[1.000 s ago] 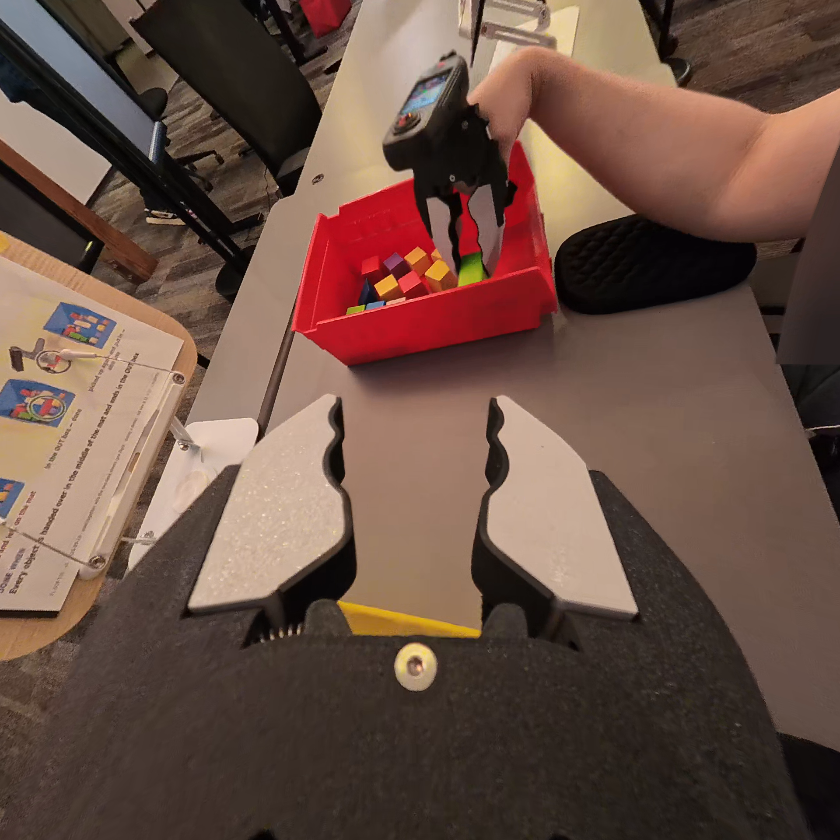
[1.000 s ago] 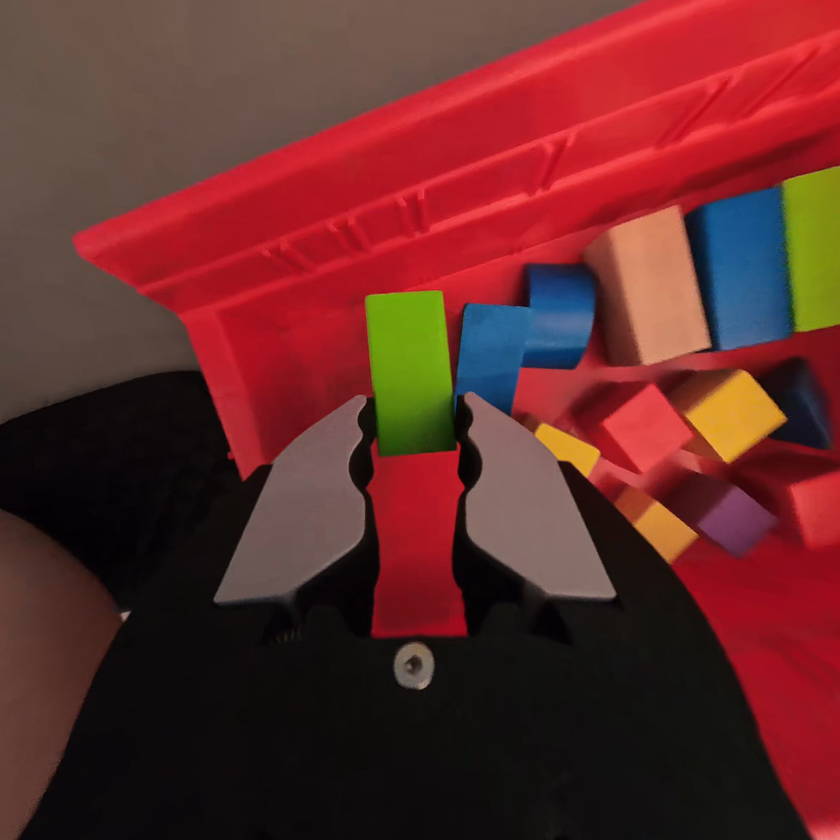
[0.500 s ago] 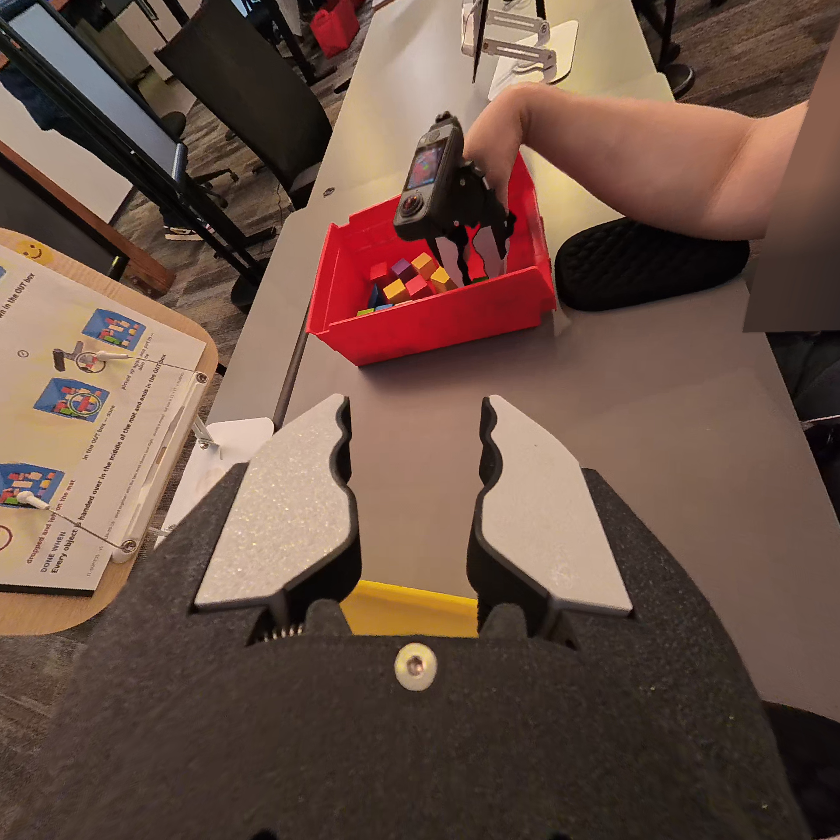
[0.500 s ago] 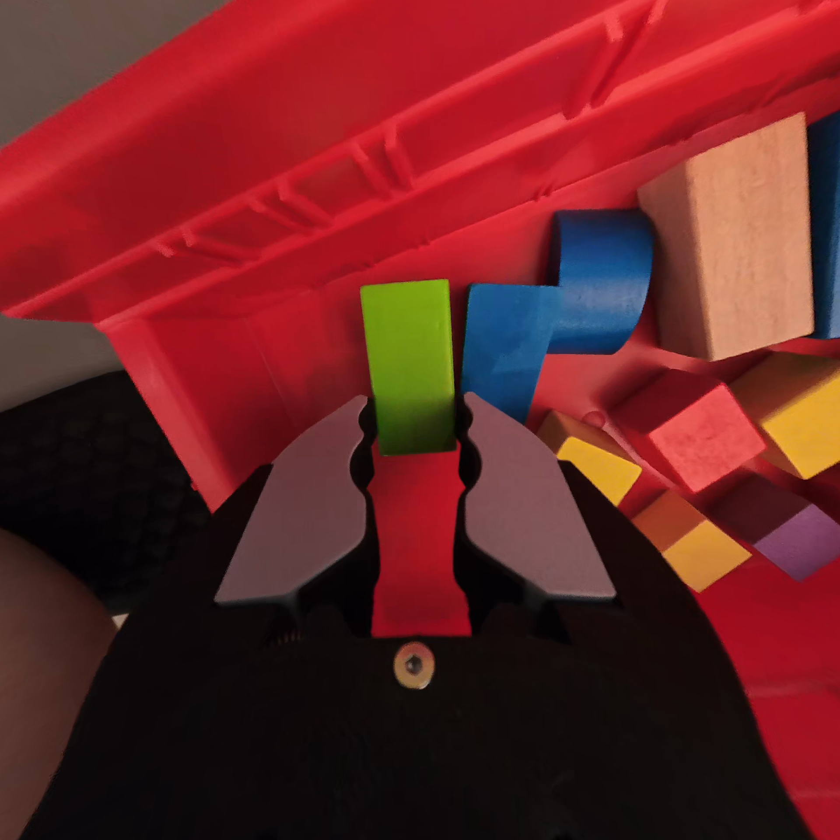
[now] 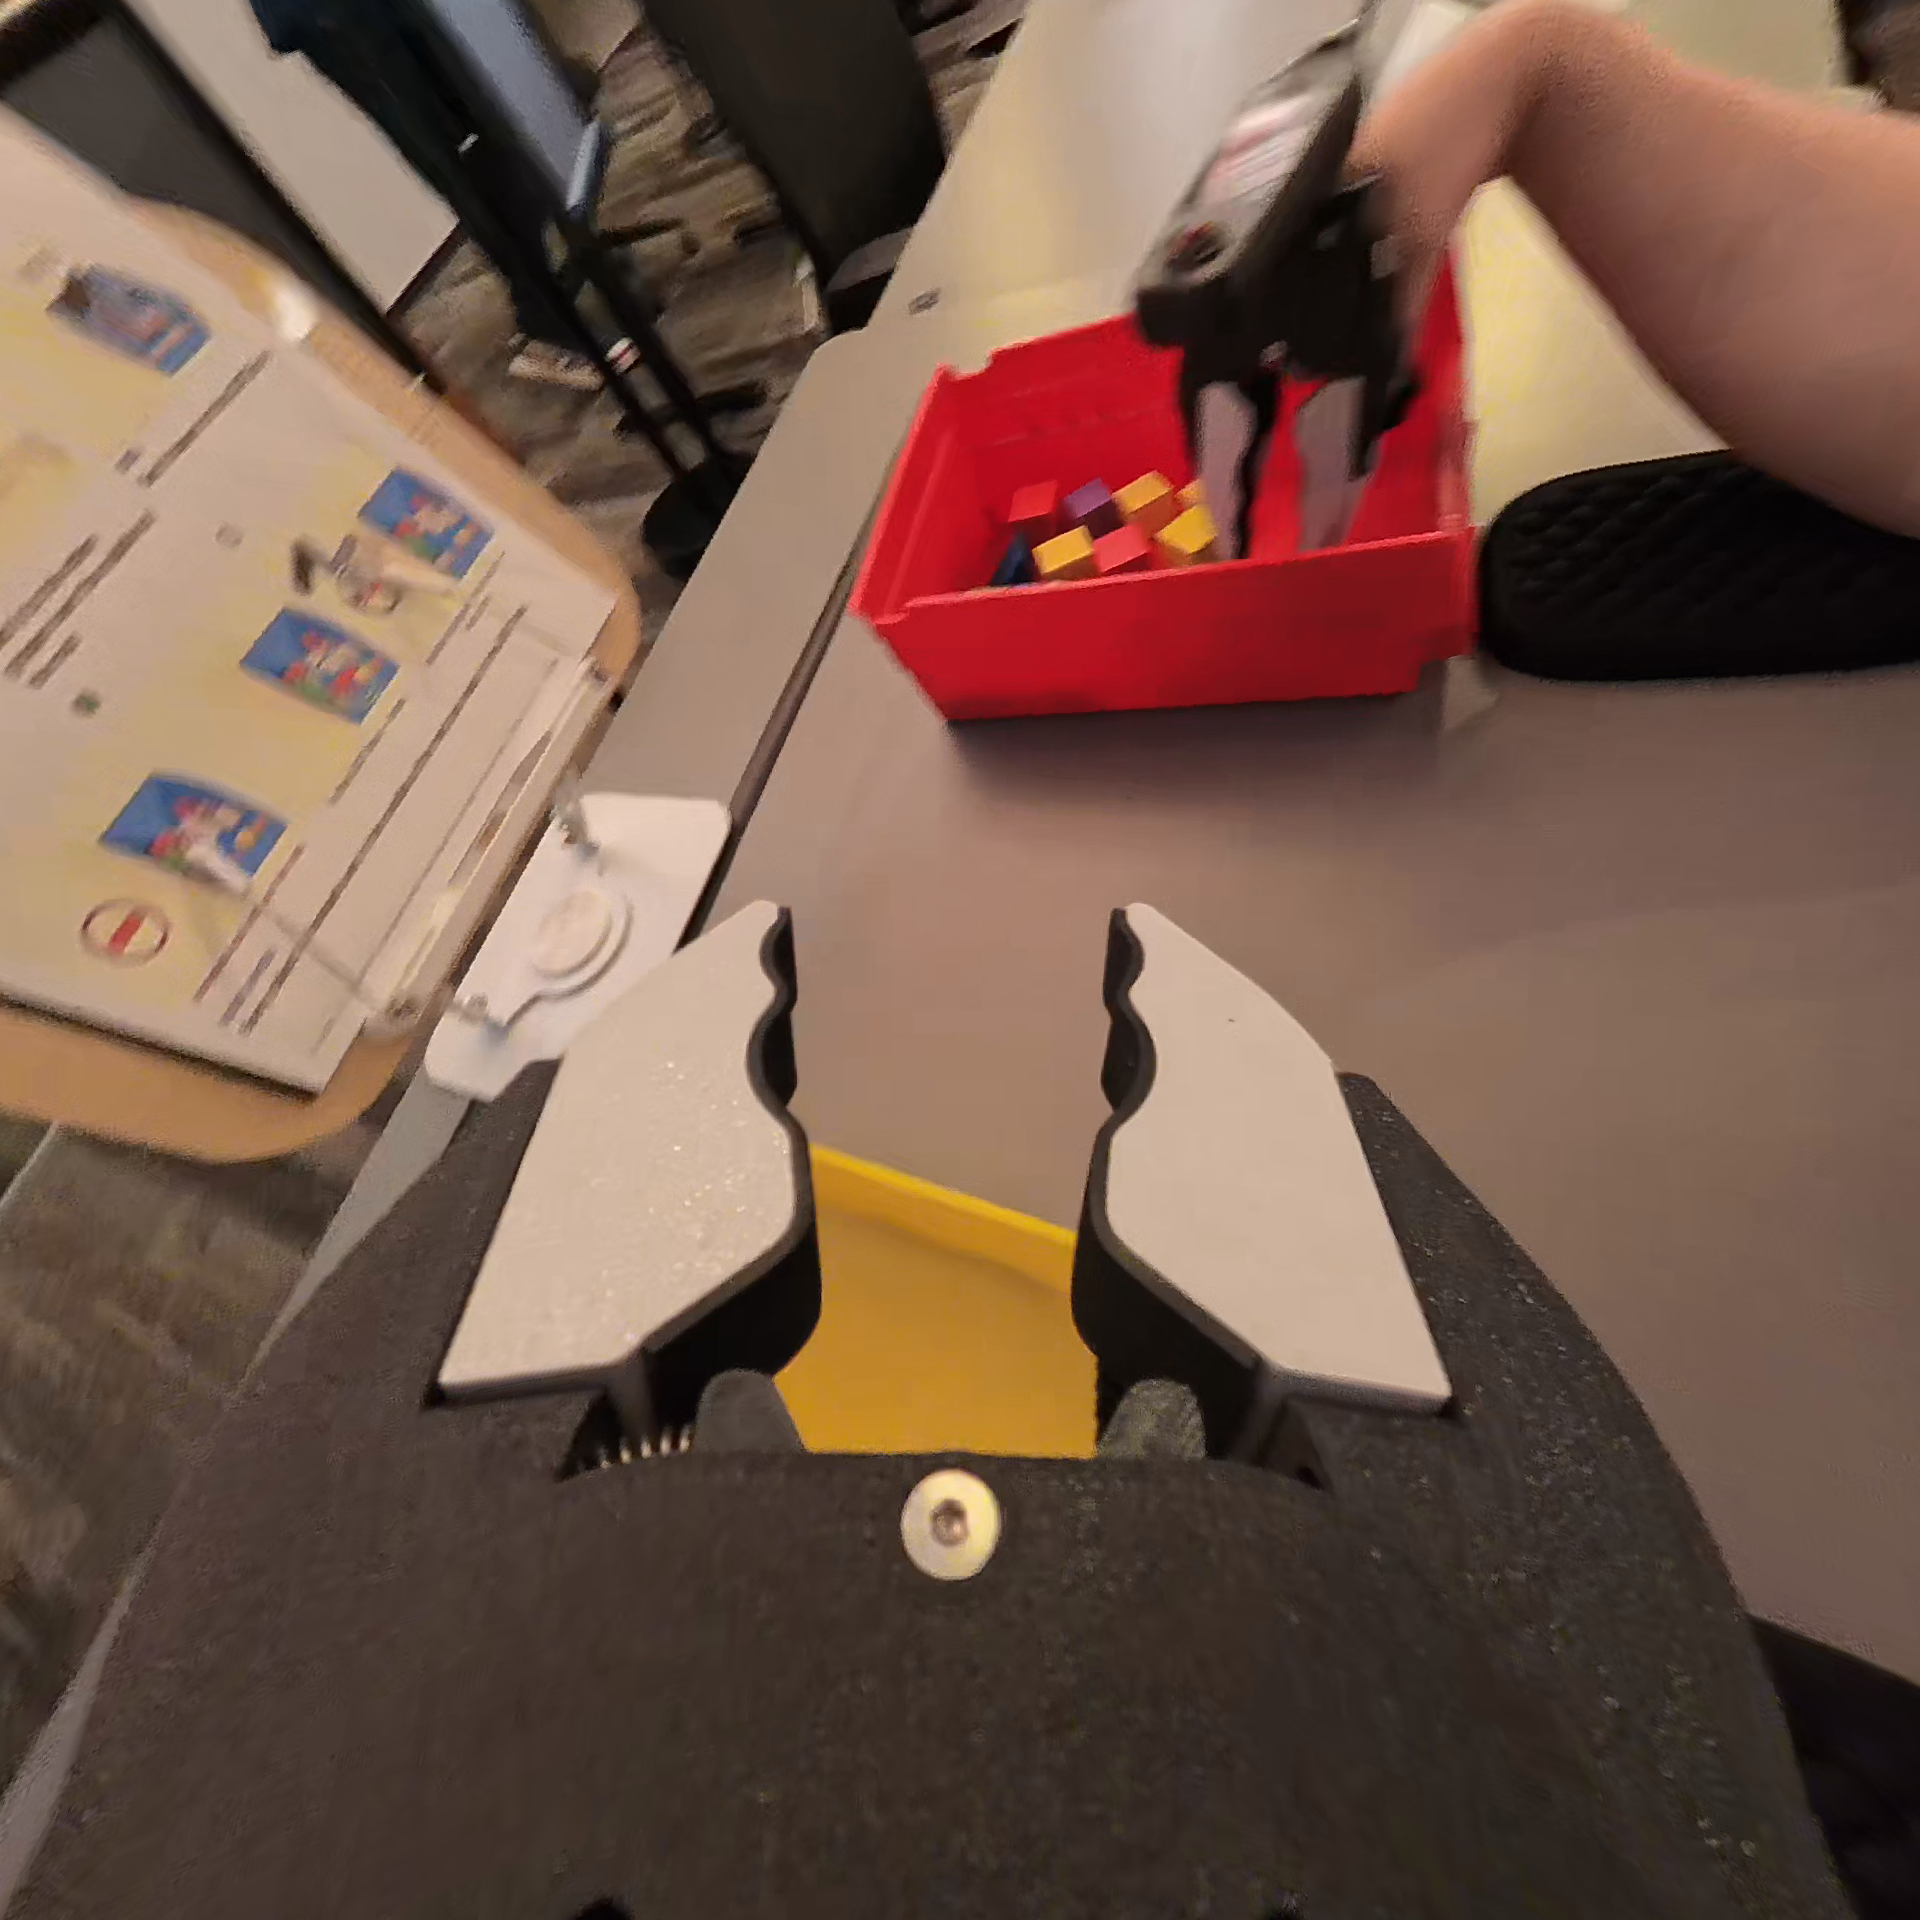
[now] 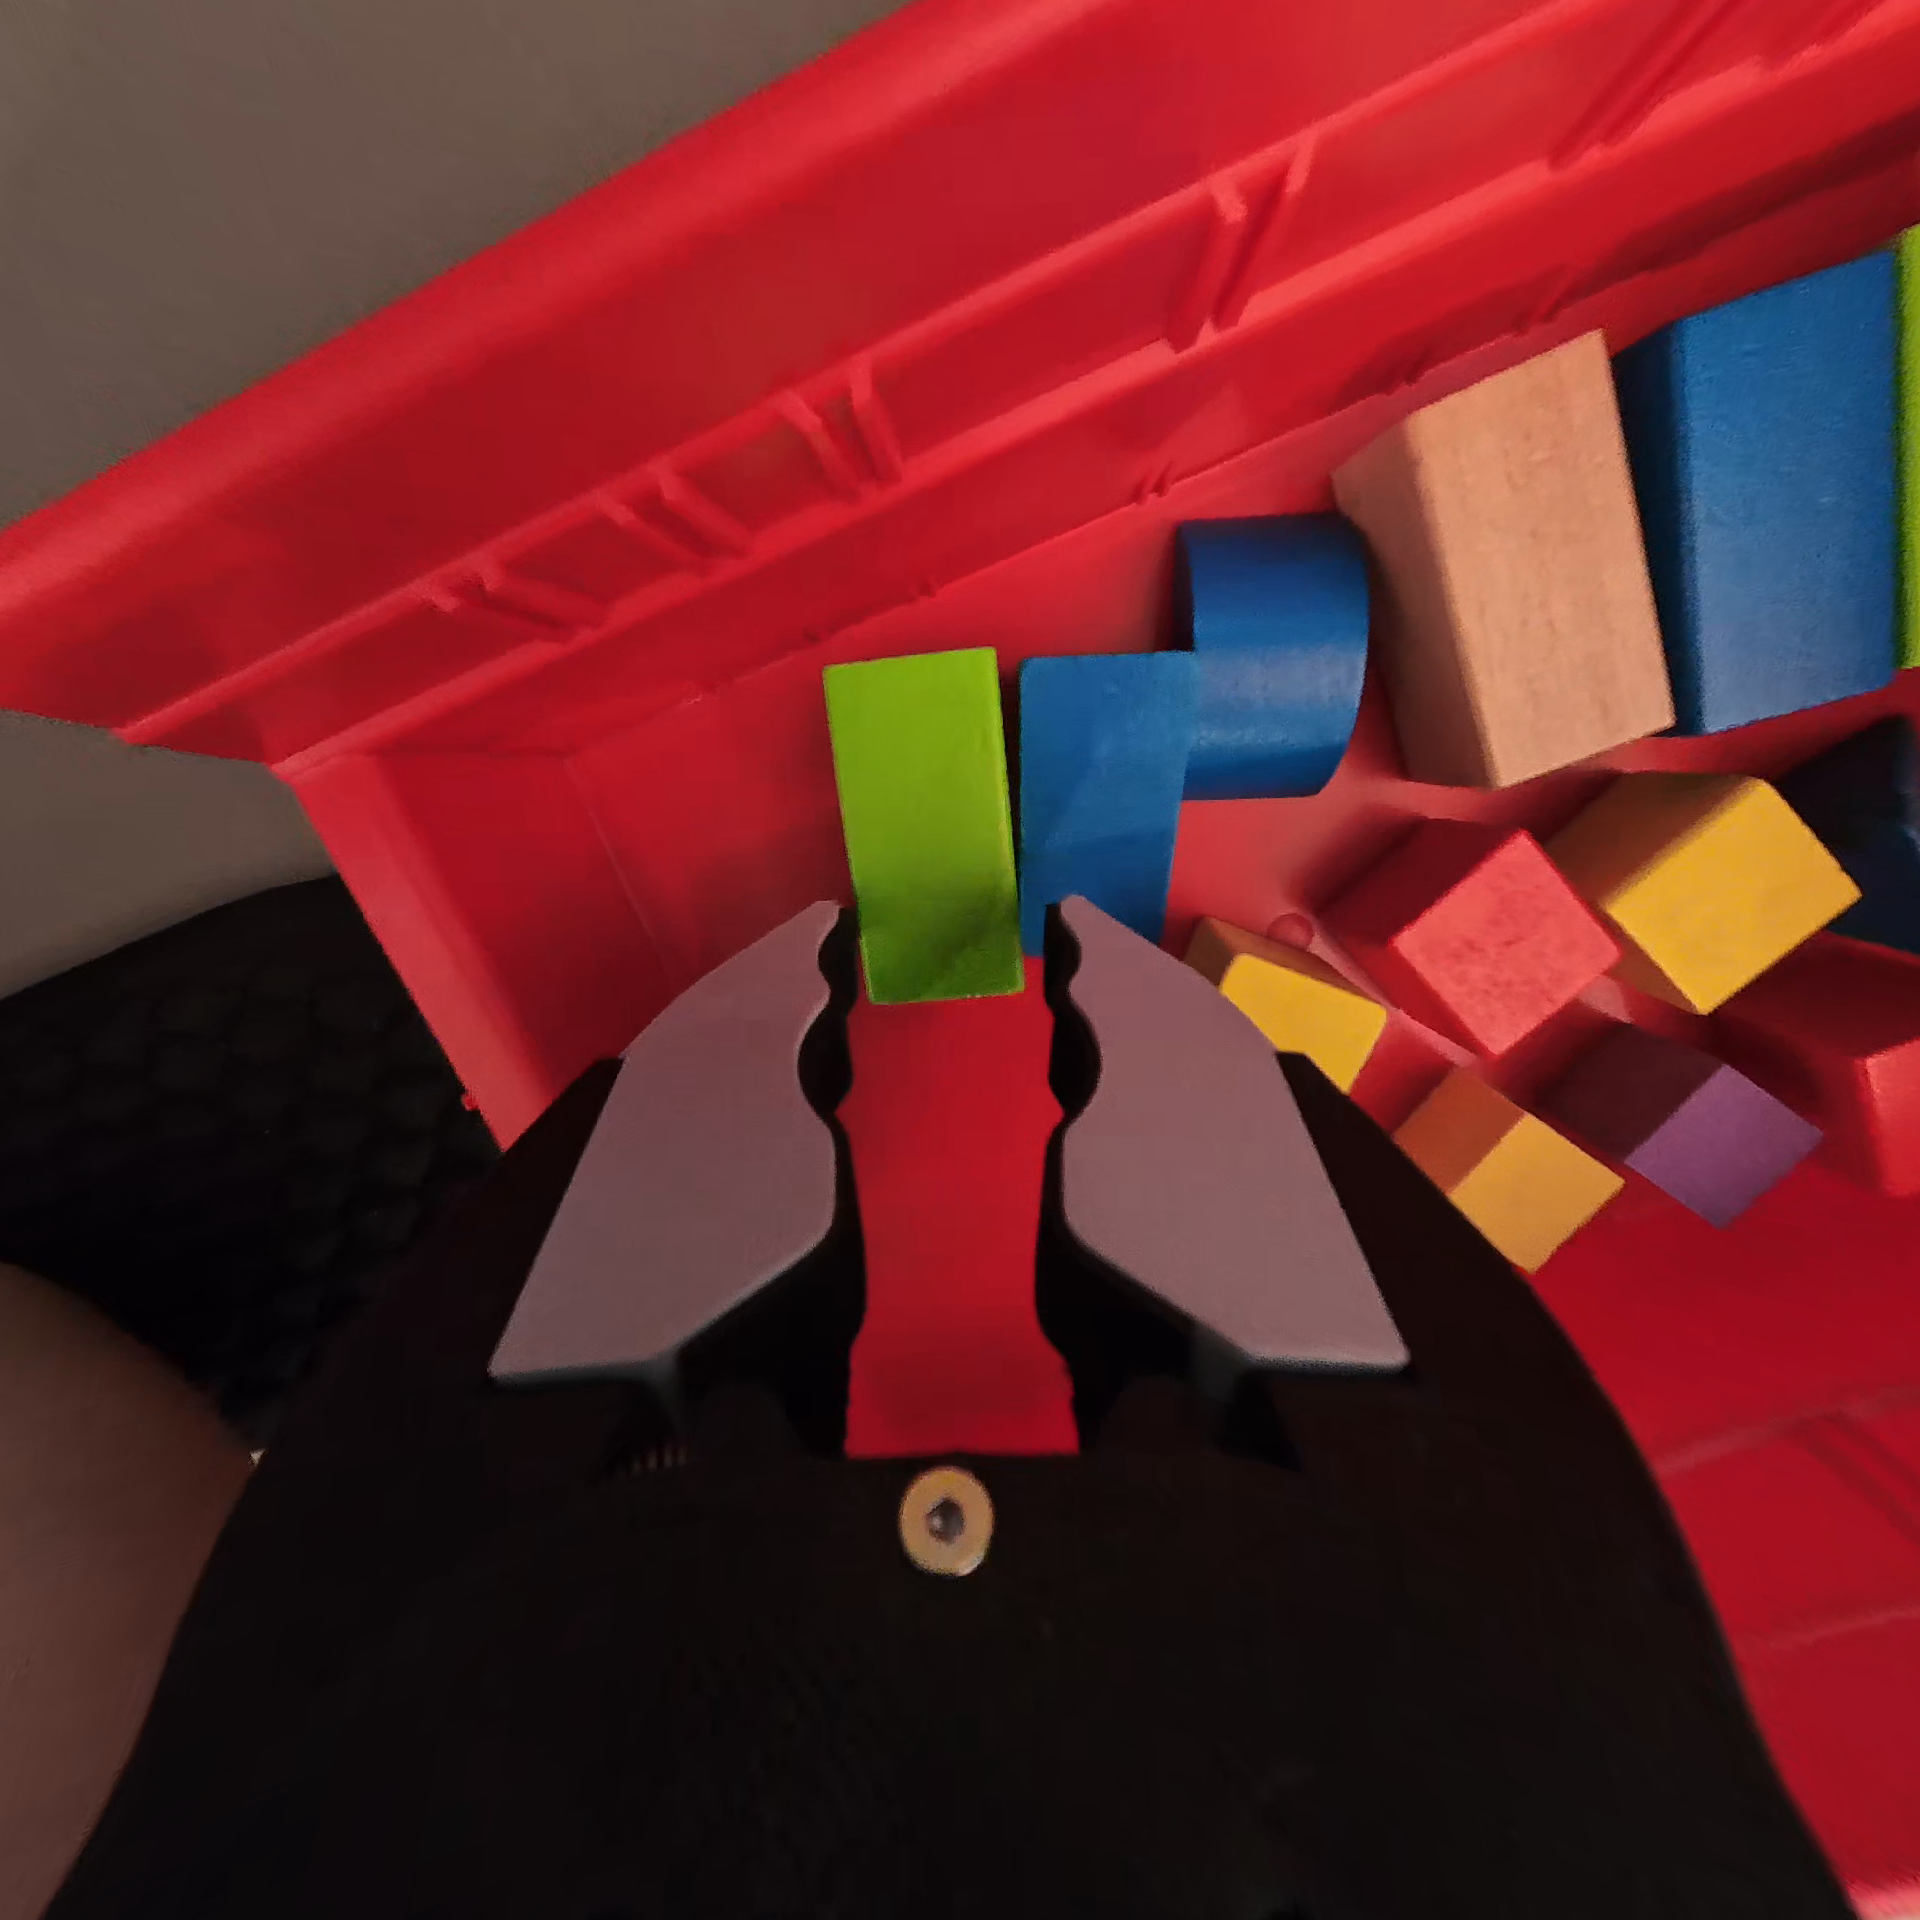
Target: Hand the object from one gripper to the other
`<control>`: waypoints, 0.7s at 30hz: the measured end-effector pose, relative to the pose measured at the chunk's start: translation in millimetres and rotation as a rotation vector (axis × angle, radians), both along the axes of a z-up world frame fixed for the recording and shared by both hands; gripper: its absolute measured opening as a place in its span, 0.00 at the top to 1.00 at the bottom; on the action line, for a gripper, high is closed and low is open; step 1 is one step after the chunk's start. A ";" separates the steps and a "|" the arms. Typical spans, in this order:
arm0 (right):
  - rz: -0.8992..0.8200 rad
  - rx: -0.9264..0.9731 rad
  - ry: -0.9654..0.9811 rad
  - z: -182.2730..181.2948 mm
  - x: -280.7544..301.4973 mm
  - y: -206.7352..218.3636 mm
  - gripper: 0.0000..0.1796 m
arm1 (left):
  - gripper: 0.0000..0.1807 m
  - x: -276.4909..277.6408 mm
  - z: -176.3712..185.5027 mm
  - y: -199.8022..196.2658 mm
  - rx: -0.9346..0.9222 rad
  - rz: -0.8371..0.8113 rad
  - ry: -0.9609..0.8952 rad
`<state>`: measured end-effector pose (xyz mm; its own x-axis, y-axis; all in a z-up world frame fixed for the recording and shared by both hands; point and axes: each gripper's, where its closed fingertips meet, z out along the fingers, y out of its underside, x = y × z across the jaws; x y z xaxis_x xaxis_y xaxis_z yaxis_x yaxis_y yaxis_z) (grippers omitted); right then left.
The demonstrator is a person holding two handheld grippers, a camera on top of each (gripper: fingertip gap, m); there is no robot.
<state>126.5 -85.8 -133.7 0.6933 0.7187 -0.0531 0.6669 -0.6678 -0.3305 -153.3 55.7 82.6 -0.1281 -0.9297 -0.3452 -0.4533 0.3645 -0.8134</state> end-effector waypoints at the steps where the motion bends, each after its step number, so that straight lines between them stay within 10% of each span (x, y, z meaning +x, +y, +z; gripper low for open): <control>1: -0.007 0.016 -0.002 3.8 2.2 0.0 0.80 | 0.69 -2.7 -2.5 14.5 -0.011 0.058 0.007; 9: -0.042 0.228 0.012 46.6 13.3 8.8 0.80 | 0.71 -22.5 -72.9 157.9 -0.273 0.658 0.084; 21: -0.012 0.202 -0.036 41.7 8.8 12.0 0.80 | 0.73 -6.3 -171.5 208.1 -0.660 0.876 0.076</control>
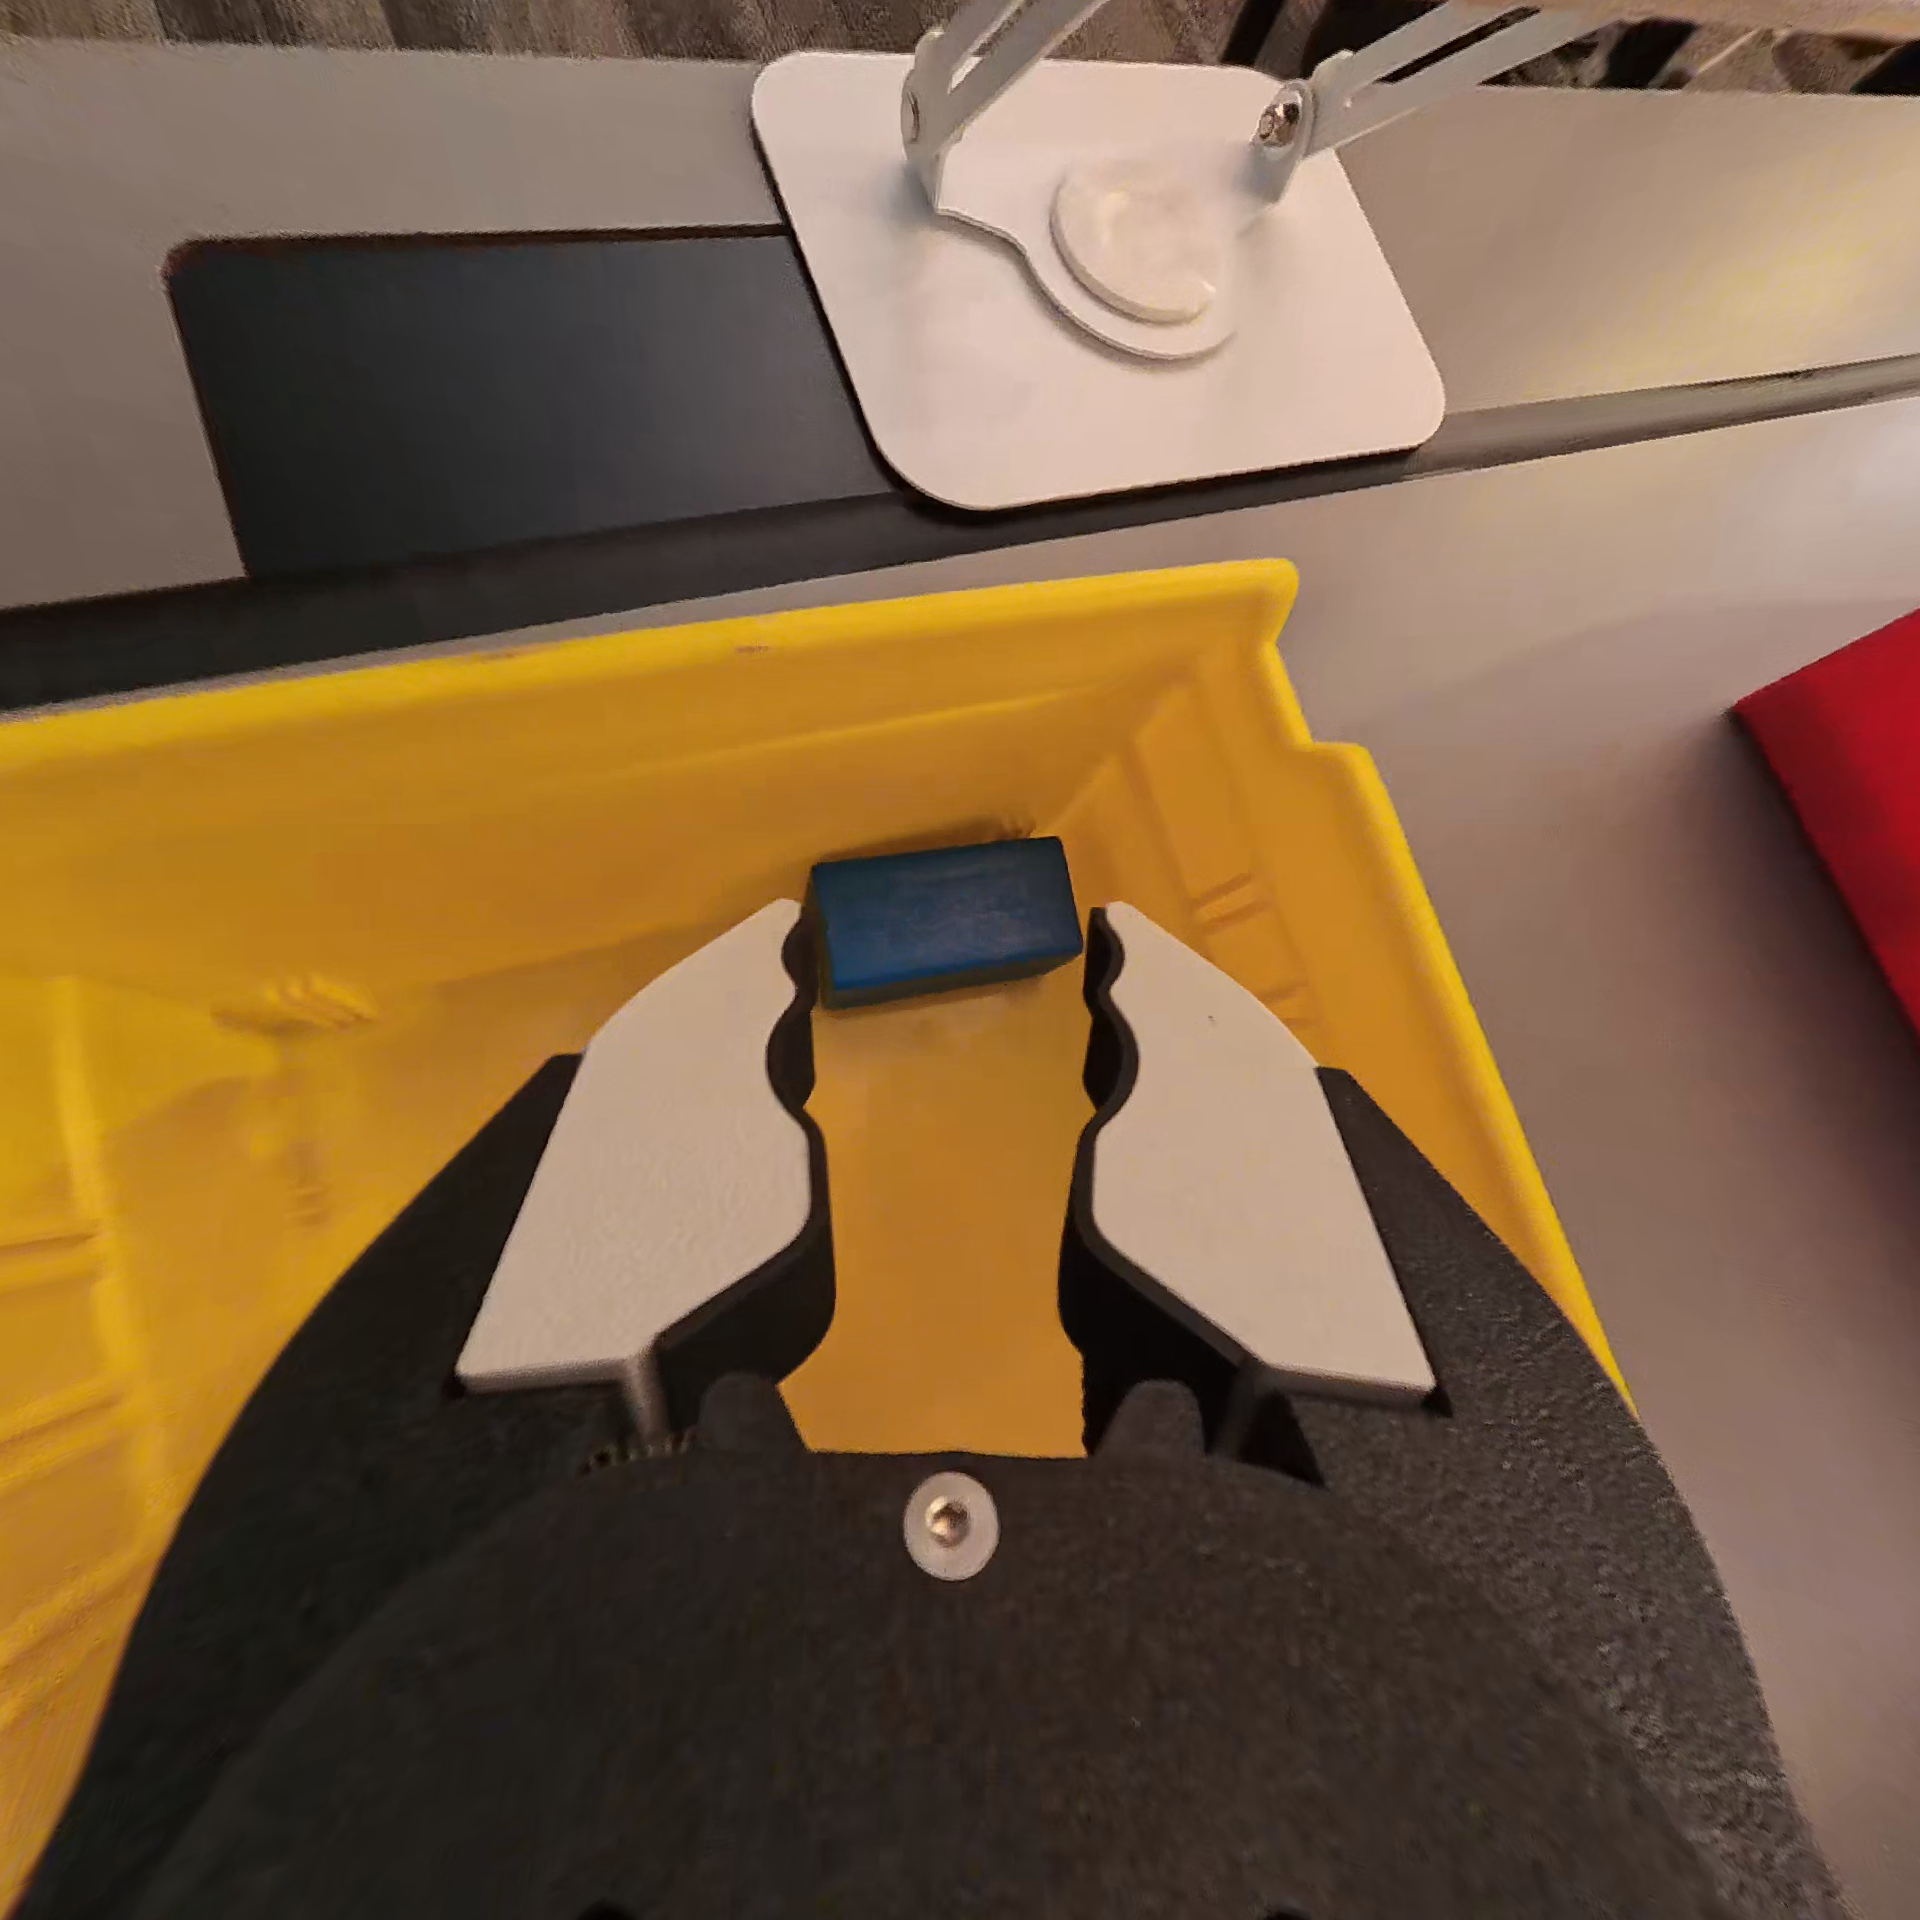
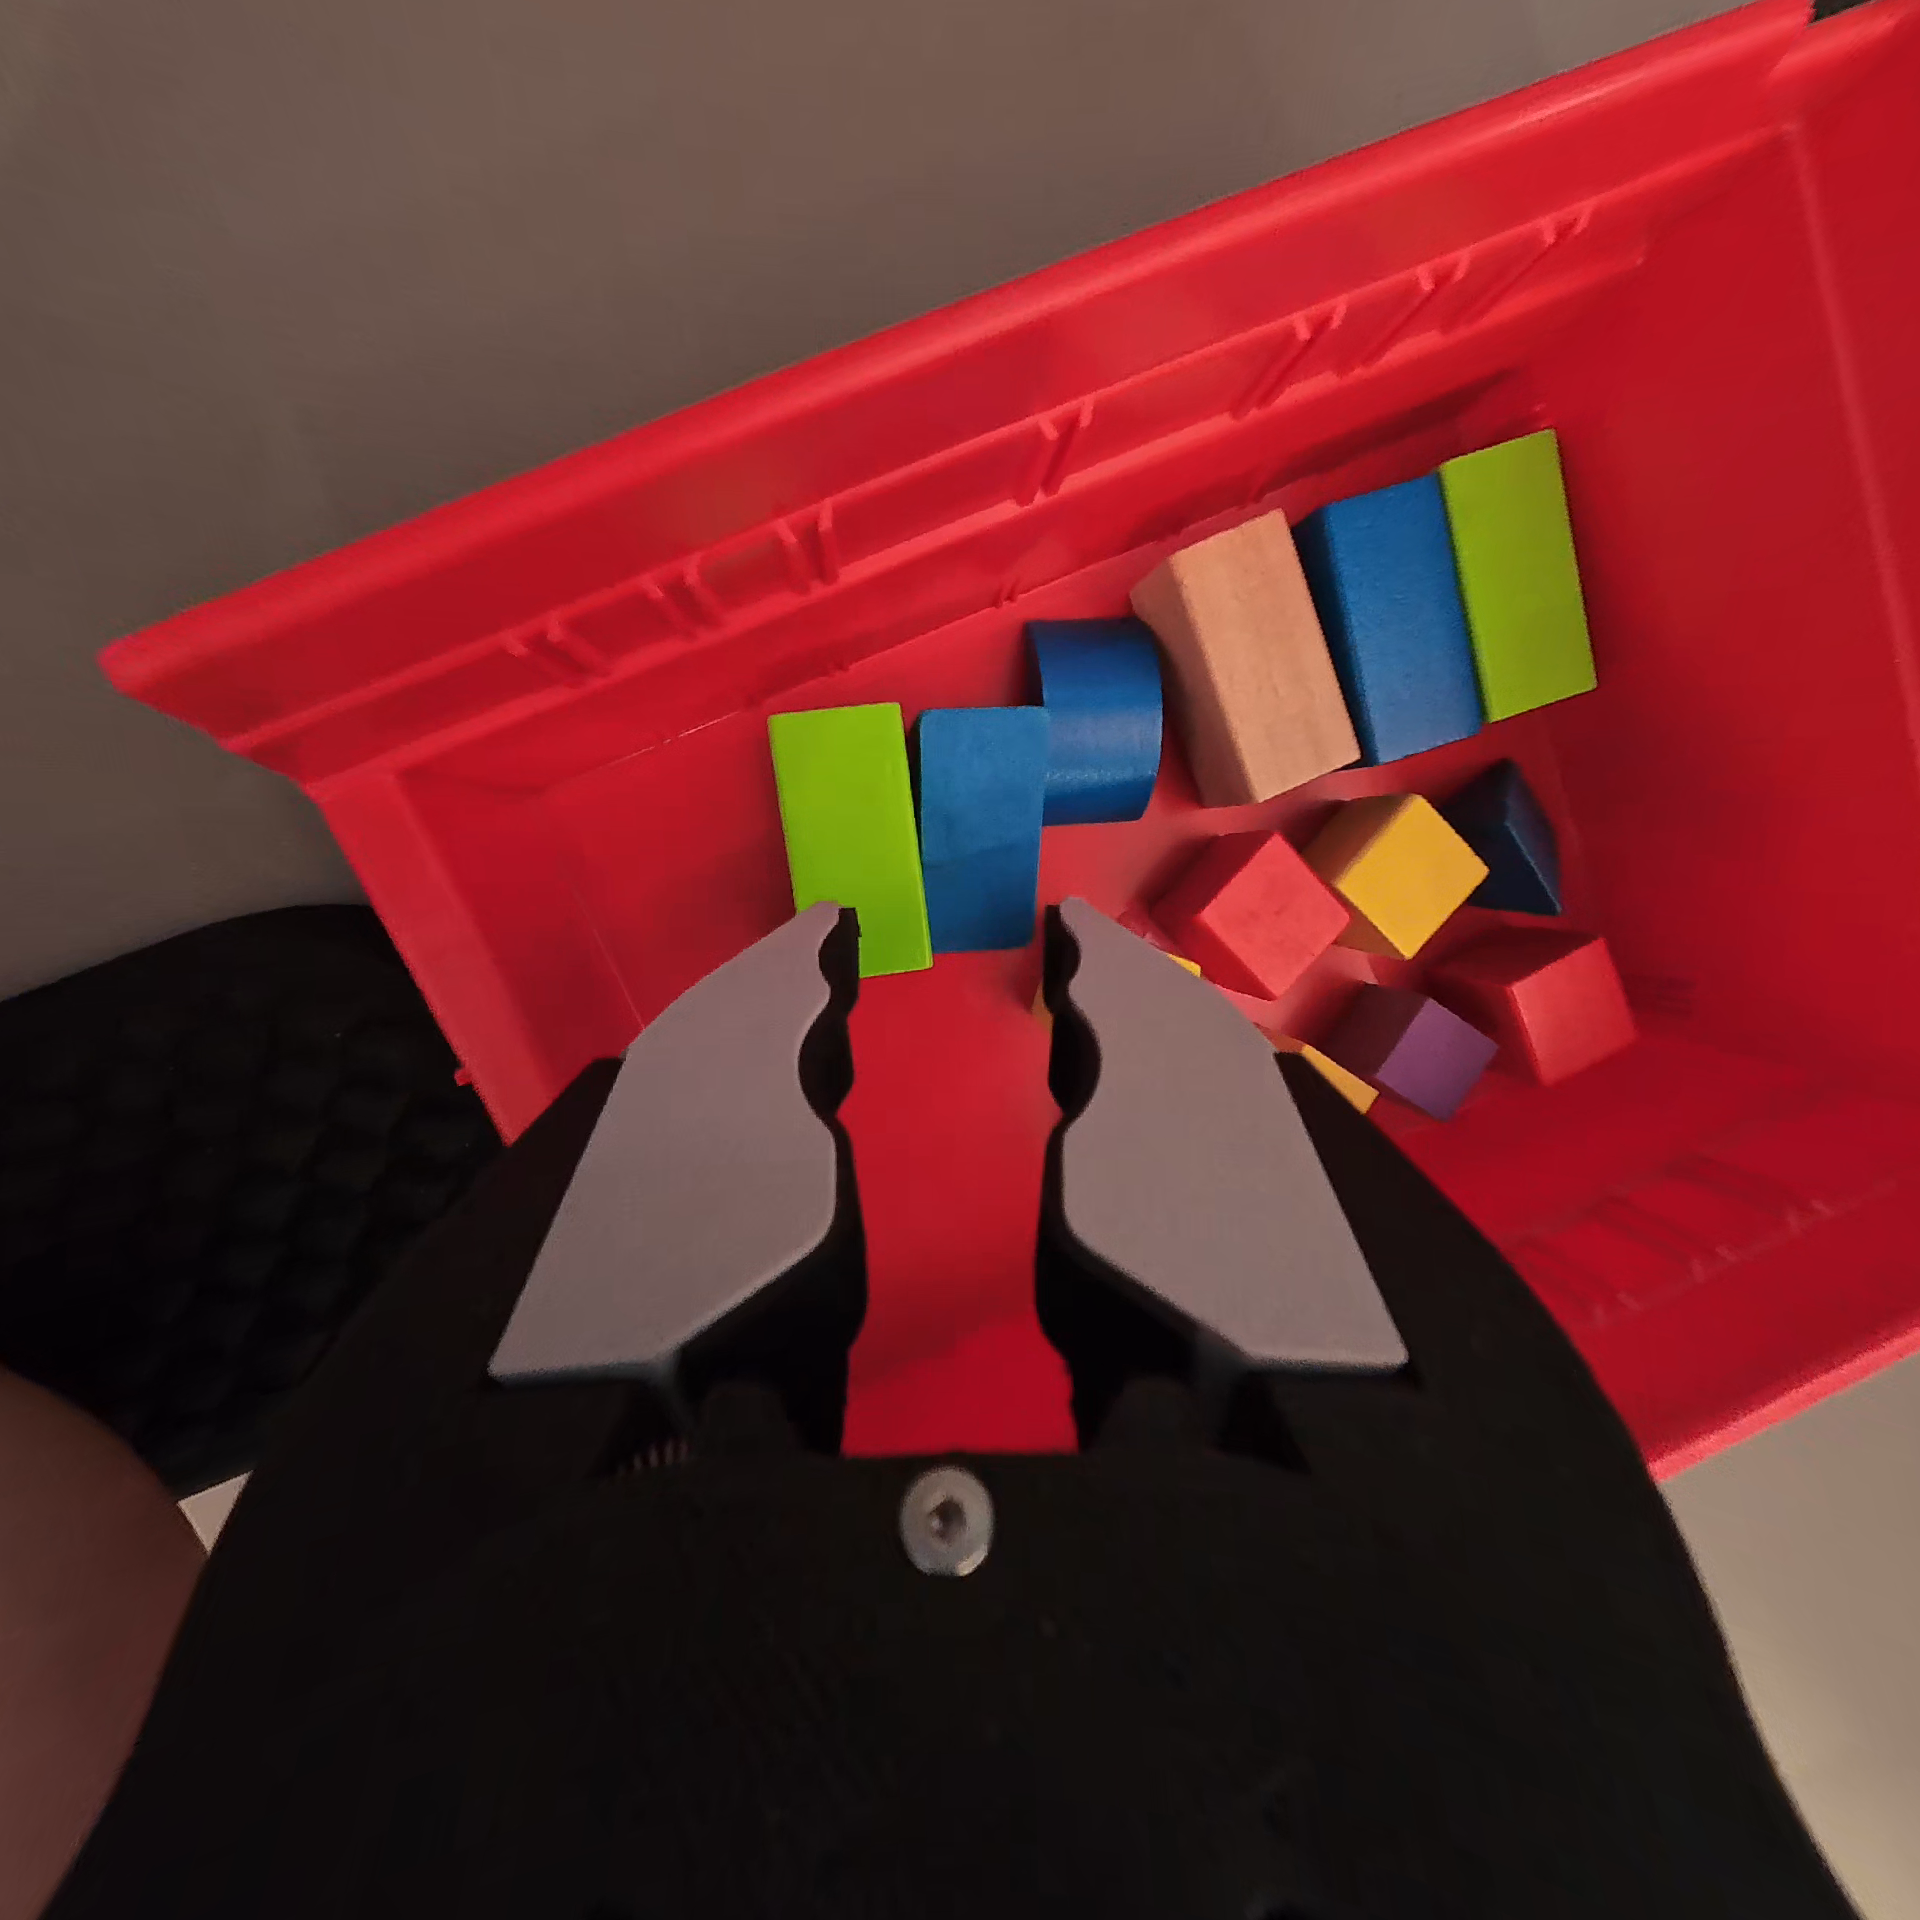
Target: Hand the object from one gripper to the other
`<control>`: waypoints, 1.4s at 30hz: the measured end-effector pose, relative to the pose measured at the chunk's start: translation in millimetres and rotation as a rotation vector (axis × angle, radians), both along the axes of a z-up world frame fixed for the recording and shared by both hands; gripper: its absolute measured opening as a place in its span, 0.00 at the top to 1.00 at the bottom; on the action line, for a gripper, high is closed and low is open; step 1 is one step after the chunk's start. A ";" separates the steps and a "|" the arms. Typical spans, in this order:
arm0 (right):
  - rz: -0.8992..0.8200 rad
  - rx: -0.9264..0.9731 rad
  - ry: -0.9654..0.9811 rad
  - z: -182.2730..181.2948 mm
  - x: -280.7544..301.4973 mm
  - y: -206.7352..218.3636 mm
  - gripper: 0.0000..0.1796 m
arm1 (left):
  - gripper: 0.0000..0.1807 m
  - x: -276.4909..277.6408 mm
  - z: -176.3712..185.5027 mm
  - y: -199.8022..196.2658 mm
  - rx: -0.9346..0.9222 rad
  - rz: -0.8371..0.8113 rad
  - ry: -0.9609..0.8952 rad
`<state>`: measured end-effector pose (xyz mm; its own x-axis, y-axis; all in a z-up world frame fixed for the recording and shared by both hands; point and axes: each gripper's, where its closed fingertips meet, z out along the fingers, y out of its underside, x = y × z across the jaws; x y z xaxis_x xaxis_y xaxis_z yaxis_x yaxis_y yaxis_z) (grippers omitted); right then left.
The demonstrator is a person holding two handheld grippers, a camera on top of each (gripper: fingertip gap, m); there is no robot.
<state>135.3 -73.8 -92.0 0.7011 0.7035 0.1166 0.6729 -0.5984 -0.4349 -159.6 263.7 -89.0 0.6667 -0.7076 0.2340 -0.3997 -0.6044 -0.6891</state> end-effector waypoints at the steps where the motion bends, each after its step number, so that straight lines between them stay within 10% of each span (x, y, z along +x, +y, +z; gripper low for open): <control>1: -0.003 -0.005 0.000 -0.8 0.2 0.0 0.80 | 0.71 0.9 -3.5 0.0 -0.019 0.000 0.000; 15: -0.009 -0.032 0.005 -4.3 1.5 -1.0 0.81 | 0.55 5.5 -41.4 6.1 0.013 0.070 0.237; 29: -0.005 -0.061 -0.003 -9.1 1.5 -2.3 0.83 | 0.62 2.6 -59.5 -1.7 -0.020 0.029 0.343; 42: -0.002 -0.109 0.005 -16.5 1.2 -6.7 0.83 | 0.62 -45.0 -59.9 -41.3 -0.081 -0.375 0.516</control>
<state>136.5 -80.5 -108.5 0.7030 0.7103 0.0358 0.6695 -0.6440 -0.3702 -204.6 222.5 -148.8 0.4182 -0.9083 0.0118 -0.8622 -0.4010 -0.3094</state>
